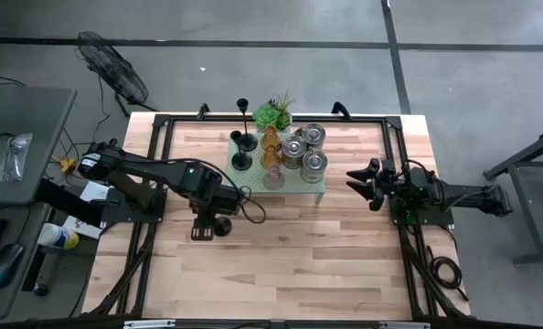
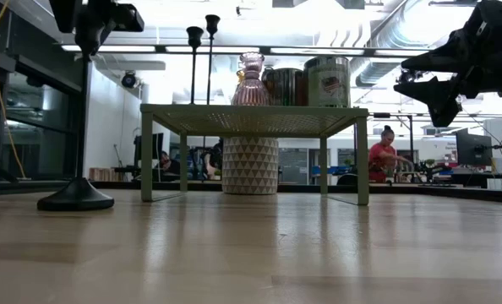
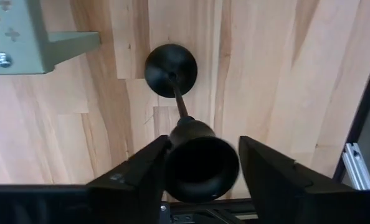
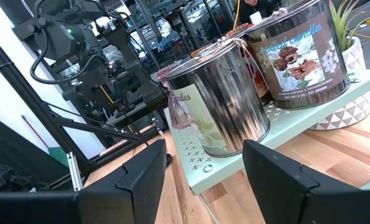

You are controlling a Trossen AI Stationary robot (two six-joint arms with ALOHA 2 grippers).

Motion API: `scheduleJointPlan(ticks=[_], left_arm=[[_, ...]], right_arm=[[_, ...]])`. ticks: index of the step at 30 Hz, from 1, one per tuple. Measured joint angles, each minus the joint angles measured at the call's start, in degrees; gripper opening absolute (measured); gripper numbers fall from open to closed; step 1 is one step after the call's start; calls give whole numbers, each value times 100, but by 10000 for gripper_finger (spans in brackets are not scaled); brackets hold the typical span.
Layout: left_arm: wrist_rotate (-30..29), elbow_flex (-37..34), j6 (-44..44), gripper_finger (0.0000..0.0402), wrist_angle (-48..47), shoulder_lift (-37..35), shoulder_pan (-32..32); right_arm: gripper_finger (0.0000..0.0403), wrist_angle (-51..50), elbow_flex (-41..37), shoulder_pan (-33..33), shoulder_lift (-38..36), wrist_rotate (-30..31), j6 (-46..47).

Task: Pick & Place candle stick holders
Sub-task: Put the black candle holder on the shelf

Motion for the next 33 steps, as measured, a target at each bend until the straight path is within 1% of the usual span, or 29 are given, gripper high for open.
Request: scheduleJointPlan(ticks=[3, 7, 9, 12, 15, 19, 21, 23, 26, 28, 31, 33], left_arm=[[-131, 0, -89, 229, -26, -1, 0], [-57, 0, -278, 282, -158, -1, 2], [-46, 0, -433, 295, -360, -13, 0], [-232, 1, -772, 300, -386, -272, -4], [-713, 4, -1179, 301, -235, -701, -67], [-1805, -135, -1823, 301, -136, -1471, -432], [-2150, -439, -2364, 301, -134, -1932, -773], [-2289, -877, -3024, 301, -29, -2403, -1155], [-2470, -1688, -3984, 301, 488, -3053, -1756], [-2779, -2248, -4409, 301, 1059, -3402, -2095], [-3261, -3046, -4450, 301, 2044, -3693, -2416], [-3308, -3511, -4237, 301, 2409, -3749, -2507]], right_arm=[[206, 0, 2, 1, 0, 1, 1], [206, 0, 2, 1, 0, 0, 2], [206, 0, 2, 0, 0, 0, 0], [206, 0, 2, 2, 0, 2, 1], [206, 0, 2, 2, 0, 1, 1], [206, 1, 2, 0, 0, 2, 2], [206, -1, 1, 2, 0, 0, 1], [206, -2, 2, 2, 0, 0, 2], [206, -2, 0, 2, 0, 1, 1], [206, -2, 2, 2, 0, 0, 2], [206, -1, 1, 1, 0, 1, 2], [206, 0, 2, 0, 0, 1, 2]])
